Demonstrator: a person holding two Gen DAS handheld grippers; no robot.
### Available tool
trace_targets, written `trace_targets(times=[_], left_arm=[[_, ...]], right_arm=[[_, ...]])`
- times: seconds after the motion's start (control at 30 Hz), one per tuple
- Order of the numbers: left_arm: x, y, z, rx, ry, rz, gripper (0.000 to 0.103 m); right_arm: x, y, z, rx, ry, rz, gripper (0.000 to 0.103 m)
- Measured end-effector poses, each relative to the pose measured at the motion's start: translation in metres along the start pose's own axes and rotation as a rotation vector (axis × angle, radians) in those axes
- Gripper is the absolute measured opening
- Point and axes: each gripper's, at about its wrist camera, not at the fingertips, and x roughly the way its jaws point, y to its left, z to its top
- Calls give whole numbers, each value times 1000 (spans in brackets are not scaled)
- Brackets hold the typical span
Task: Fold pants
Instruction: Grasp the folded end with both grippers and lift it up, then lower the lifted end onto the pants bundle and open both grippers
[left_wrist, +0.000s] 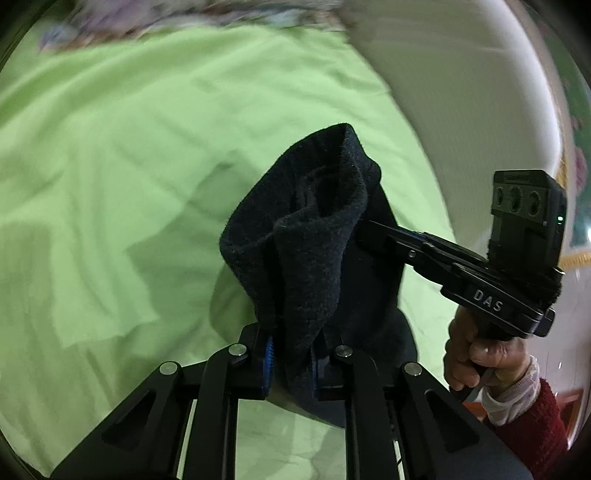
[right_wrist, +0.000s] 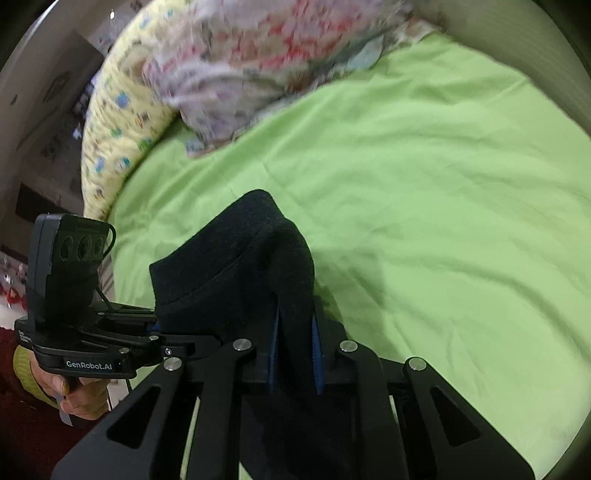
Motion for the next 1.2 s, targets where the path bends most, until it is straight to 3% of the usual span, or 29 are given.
trace_targets(times=[0.4,0.63,0.87,1.2], left_arm=[[-16,-110,-12,304,0,-106,12],[-6,-168,-50,454,67,-165,12],[8,-211,-100,605,127,-176,12],[53,-249,-135,737,179,-114,12]], right_arm=[[-115,-10,-69,163,-318,-28,15],[-165,-19,-131,271,-439,-72,15],[-191,-29,-194,385,-541,-88,15],[-195,-42,-253,492,-616,-99,15]])
